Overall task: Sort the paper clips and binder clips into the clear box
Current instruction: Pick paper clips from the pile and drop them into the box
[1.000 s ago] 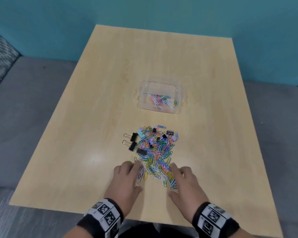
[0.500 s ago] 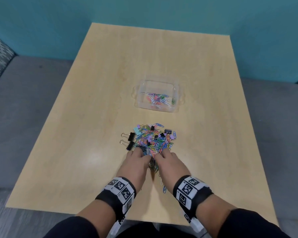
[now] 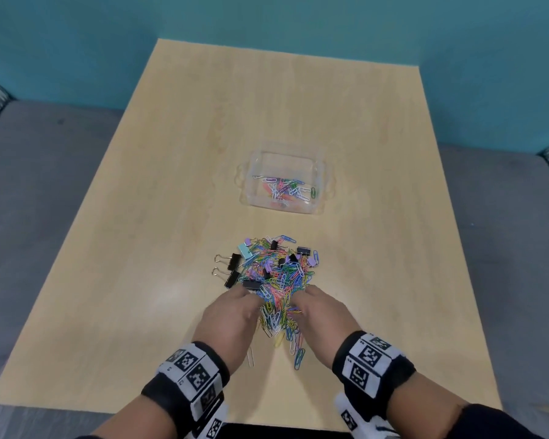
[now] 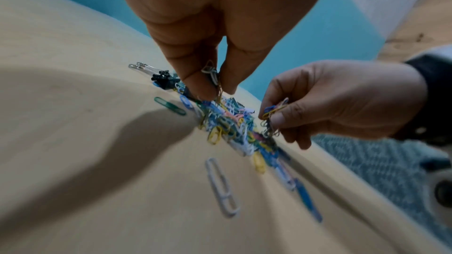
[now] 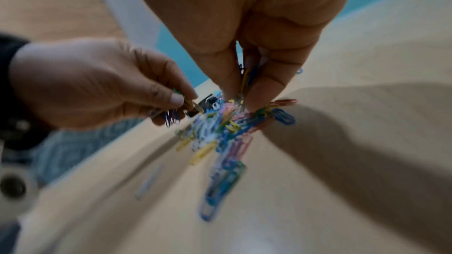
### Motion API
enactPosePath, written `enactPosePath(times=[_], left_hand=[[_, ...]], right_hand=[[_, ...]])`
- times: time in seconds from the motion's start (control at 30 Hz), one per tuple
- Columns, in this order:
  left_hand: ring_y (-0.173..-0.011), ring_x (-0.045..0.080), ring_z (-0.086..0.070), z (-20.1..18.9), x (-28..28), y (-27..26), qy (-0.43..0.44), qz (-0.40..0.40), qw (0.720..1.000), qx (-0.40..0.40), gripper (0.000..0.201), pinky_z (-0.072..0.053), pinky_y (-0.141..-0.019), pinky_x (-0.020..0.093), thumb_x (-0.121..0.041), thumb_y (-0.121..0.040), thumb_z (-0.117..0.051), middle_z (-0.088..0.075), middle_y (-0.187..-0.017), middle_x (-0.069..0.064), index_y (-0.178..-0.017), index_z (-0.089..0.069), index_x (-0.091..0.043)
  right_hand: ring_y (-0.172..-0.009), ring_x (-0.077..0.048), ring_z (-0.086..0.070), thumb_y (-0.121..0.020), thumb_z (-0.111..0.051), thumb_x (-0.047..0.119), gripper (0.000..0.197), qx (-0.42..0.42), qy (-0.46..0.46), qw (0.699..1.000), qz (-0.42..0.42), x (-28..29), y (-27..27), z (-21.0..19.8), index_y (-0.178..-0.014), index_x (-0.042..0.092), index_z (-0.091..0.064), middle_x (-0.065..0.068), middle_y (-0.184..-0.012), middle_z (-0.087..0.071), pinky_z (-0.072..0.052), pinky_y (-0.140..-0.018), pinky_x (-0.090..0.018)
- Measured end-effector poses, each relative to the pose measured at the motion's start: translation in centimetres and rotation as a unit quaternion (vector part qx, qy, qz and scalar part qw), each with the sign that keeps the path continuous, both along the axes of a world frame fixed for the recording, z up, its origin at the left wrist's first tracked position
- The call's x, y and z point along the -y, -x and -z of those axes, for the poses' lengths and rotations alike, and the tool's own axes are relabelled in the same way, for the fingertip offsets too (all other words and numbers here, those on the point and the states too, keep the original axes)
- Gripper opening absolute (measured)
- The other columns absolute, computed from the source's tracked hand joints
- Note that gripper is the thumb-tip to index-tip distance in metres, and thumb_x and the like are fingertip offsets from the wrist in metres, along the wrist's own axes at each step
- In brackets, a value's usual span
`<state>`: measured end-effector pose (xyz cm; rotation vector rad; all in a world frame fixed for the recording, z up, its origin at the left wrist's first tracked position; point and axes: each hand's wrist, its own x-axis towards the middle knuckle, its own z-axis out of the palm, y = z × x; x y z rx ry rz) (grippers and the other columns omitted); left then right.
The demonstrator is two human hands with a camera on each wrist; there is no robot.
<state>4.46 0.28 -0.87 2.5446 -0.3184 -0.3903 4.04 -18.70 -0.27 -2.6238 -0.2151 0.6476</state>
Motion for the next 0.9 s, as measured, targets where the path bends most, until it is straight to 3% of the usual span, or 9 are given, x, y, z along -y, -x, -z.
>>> enactPosePath(times=[0.13, 0.23, 0.33, 0.4, 0.6, 0.7, 0.77, 0.83, 0.9], left_hand=[[-0.074, 0.011, -0.058, -1.4, -0.5, -1.0, 0.113, -0.098, 0.982, -0.116, 0.014, -0.048, -0.073, 0.031, -0.017, -0.082, -0.066, -0.060, -0.082, -0.011, -0.087, -0.070, -0.029], [-0.054, 0.015, -0.058, -2.8, -0.6, -2.6, 0.258, -0.193, 0.916, -0.239, 0.016, -0.052, -0.061, 0.033, -0.010, -0.076, -0.072, -0.063, -0.063, -0.002, -0.076, -0.072, -0.026], [-0.049, 0.016, -0.055, -4.6, 0.2, -6.0, 0.317, -0.209, 0.892, -0.246, 0.019, -0.047, -0.050, 0.025, 0.005, -0.078, -0.069, -0.063, -0.065, 0.014, -0.076, -0.072, -0.014], [-0.048, 0.013, -0.054, -5.5, 1.0, -9.4, 0.324, -0.208, 0.899, -0.211, 0.016, -0.045, -0.049, 0.021, 0.007, -0.078, -0.068, -0.062, -0.064, 0.011, -0.078, -0.070, -0.009], [-0.053, 0.023, -0.059, -5.8, 3.5, -19.8, 0.276, -0.180, 0.939, -0.094, 0.021, -0.056, -0.065, 0.043, 0.002, -0.079, -0.067, -0.062, -0.061, 0.007, -0.070, -0.066, -0.017], [-0.058, 0.026, -0.064, -5.4, 4.8, -22.3, 0.231, -0.159, 0.957, -0.082, 0.014, -0.058, -0.070, 0.043, -0.006, -0.080, -0.066, -0.065, -0.069, 0.004, -0.077, -0.067, -0.020], [-0.074, 0.029, -0.068, -4.9, 5.0, -22.7, 0.216, -0.150, 0.960, -0.093, 0.014, -0.056, -0.078, 0.044, -0.013, -0.080, -0.066, -0.066, -0.082, 0.002, -0.090, -0.069, -0.023], [-0.089, 0.029, -0.066, -4.6, 4.3, -22.1, 0.194, -0.149, 0.966, -0.086, 0.026, -0.053, -0.086, 0.043, -0.019, -0.082, -0.064, -0.063, -0.097, 0.002, -0.108, -0.067, -0.022], [-0.088, 0.027, -0.066, -4.9, 3.0, -20.2, 0.198, -0.157, 0.966, -0.060, 0.028, -0.052, -0.087, 0.043, -0.021, -0.084, -0.063, -0.062, -0.102, 0.002, -0.112, -0.065, -0.020]], right_hand=[[-0.056, -0.013, -0.058, -0.085, -0.060, 0.014, 0.007, -0.127, -0.177, 0.961, 0.169, 0.8, -0.6, -1.1, -0.082, 0.020, -0.059, 0.006, -0.072, -0.056, -0.042, -0.054, -0.024], [-0.045, -0.016, -0.055, -0.083, -0.063, 0.001, 0.008, -0.208, -0.312, 0.890, 0.261, 1.4, -1.8, -2.7, -0.082, 0.009, -0.060, -0.008, -0.062, -0.059, -0.039, -0.042, -0.018], [-0.043, -0.018, -0.056, -0.083, -0.066, -0.002, 0.010, -0.197, -0.372, 0.857, 0.296, 2.0, -5.2, -4.1, -0.084, 0.006, -0.060, -0.011, -0.058, -0.060, -0.040, -0.038, -0.018], [-0.047, -0.022, -0.057, -0.083, -0.066, -0.003, 0.013, -0.159, -0.396, 0.851, 0.306, 2.3, -8.5, -4.6, -0.082, 0.008, -0.060, -0.009, -0.057, -0.061, -0.047, -0.045, -0.026], [-0.044, -0.019, -0.055, -0.083, -0.064, -0.006, 0.020, -0.033, -0.332, 0.886, 0.322, 2.4, -18.7, -5.3, -0.074, 0.010, -0.055, -0.008, -0.061, -0.055, -0.057, -0.052, -0.035], [-0.051, -0.027, -0.064, -0.081, -0.065, 0.001, 0.015, -0.001, -0.245, 0.927, 0.283, 2.0, -21.5, -5.0, -0.074, 0.012, -0.059, -0.012, -0.066, -0.060, -0.059, -0.061, -0.046], [-0.067, -0.032, -0.070, -0.080, -0.067, 0.011, 0.009, -0.021, -0.202, 0.945, 0.258, 2.0, -22.3, -4.9, -0.088, 0.012, -0.064, -0.014, -0.079, -0.068, -0.058, -0.070, -0.050], [-0.086, -0.031, -0.069, -0.082, -0.066, 0.025, 0.032, -0.014, -0.129, 0.965, 0.227, 2.8, -22.1, -4.9, -0.111, 0.011, -0.062, -0.012, -0.101, -0.069, -0.055, -0.083, -0.046], [-0.093, -0.029, -0.065, -0.086, -0.060, 0.028, 0.036, 0.037, -0.093, 0.975, 0.197, 4.1, -20.1, -5.4, -0.116, 0.010, -0.061, -0.010, -0.109, -0.067, -0.051, -0.087, -0.043]])
